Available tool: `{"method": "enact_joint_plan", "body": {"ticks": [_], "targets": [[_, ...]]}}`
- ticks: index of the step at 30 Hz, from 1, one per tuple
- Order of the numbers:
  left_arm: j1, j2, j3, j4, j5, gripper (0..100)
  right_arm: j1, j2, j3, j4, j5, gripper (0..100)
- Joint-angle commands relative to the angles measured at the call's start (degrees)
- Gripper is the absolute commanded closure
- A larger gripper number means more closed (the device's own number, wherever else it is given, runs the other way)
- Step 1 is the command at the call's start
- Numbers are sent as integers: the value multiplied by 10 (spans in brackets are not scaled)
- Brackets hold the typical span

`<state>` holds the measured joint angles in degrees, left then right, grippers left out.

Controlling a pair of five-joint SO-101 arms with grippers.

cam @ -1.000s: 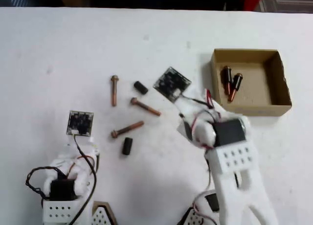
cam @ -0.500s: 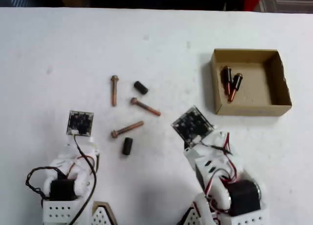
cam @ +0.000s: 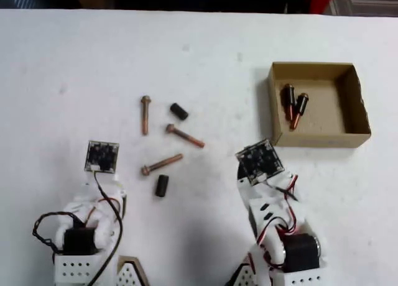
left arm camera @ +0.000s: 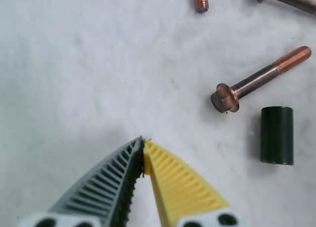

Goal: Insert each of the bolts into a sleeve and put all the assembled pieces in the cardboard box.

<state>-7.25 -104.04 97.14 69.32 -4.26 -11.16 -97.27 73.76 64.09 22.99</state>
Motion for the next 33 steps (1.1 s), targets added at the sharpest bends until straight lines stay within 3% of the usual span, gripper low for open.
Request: {"method": "enact_joint_plan", "body": {"ticks": [1,7,17,22,33], "targets": [[0,-7,-6,-11,0,976,5,-26,8,-19,-12,982],[0,-7,-26,-11,1,976,7,-62,46,-20,-62,982],[0,-6,-93,-7,0,977,56,-59,120,-92,-66,982],[0,-5,-122,-6,-1,978,55,-59,136,-94,-113,982],[0,-5,-149,1,0,978,51,-58,160,-92,-118,982]]}}
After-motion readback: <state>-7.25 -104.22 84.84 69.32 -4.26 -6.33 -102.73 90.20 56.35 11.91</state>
